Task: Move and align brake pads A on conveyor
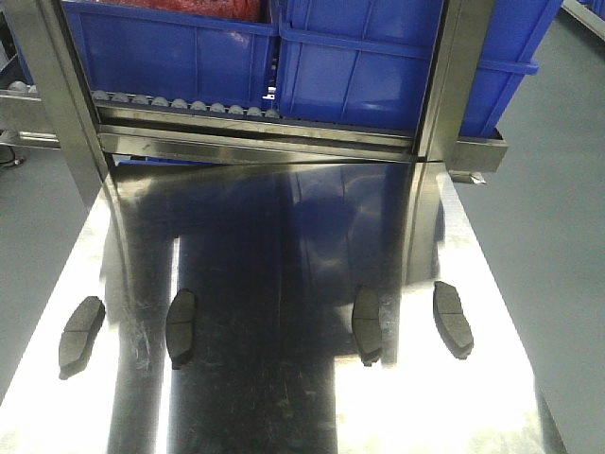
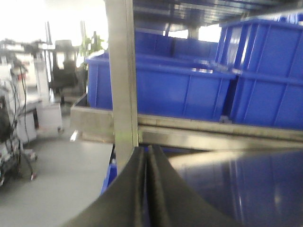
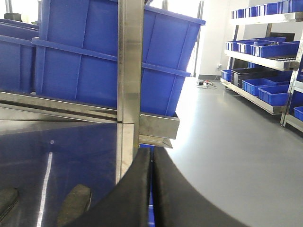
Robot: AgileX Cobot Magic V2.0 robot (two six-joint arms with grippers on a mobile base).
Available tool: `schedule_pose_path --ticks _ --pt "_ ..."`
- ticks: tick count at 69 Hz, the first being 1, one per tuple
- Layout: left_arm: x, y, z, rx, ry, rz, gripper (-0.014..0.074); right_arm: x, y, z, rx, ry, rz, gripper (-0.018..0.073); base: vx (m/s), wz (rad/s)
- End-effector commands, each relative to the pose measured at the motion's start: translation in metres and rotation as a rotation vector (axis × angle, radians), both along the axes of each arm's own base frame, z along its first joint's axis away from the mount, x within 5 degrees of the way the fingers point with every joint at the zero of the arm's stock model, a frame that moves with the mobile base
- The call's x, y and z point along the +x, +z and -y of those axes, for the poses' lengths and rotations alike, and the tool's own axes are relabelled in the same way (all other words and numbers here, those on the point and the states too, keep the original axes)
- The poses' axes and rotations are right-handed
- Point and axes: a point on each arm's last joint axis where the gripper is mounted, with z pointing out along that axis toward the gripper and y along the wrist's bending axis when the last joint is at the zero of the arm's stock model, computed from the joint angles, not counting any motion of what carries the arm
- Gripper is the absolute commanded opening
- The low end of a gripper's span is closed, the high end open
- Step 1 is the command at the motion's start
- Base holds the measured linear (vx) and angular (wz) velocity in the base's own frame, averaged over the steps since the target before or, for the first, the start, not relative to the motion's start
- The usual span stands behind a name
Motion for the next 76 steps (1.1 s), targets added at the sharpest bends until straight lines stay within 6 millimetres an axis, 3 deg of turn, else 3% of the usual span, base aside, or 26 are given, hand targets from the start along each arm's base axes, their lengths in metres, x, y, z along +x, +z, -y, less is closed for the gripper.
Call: schedule_pose_path --ticks 1,13,39,49,63,76 --pt "0.013 0.023 0.0 -0.016 0.0 -0.067 -0.0006 -0.002 0.006 0.0 -0.014 -0.003 0.08 -0.001 0.0 0.0" --pt "0.03 0.026 -0.002 -0.022 0.015 -0.307 -0.0006 -0.002 0.006 0.0 -0.014 -0.003 0.08 -0.001 0.0 0.0" --pt "0.037 0.021 -0.002 -0.023 0.016 -0.361 0.0022 -0.002 0.006 0.0 -0.014 -0.003 0.08 -0.001 0.0 0.0" --pt "0.036 0.02 -0.002 -0.003 0.014 -0.369 0.0137 -0.002 0.006 0.0 -0.014 -0.003 0.08 -0.001 0.0 0.0" --pt "0.039 0.031 -0.001 -0.006 0.008 -0.435 0.04 -0.002 0.006 0.0 -0.014 -0.003 0.08 -0.001 0.0 0.0" --pt "0.068 0.051 0.005 -0.009 -0.073 -0.603 0.049 -0.002 0.006 0.0 -0.014 -0.003 0.08 -0.001 0.0 0.0"
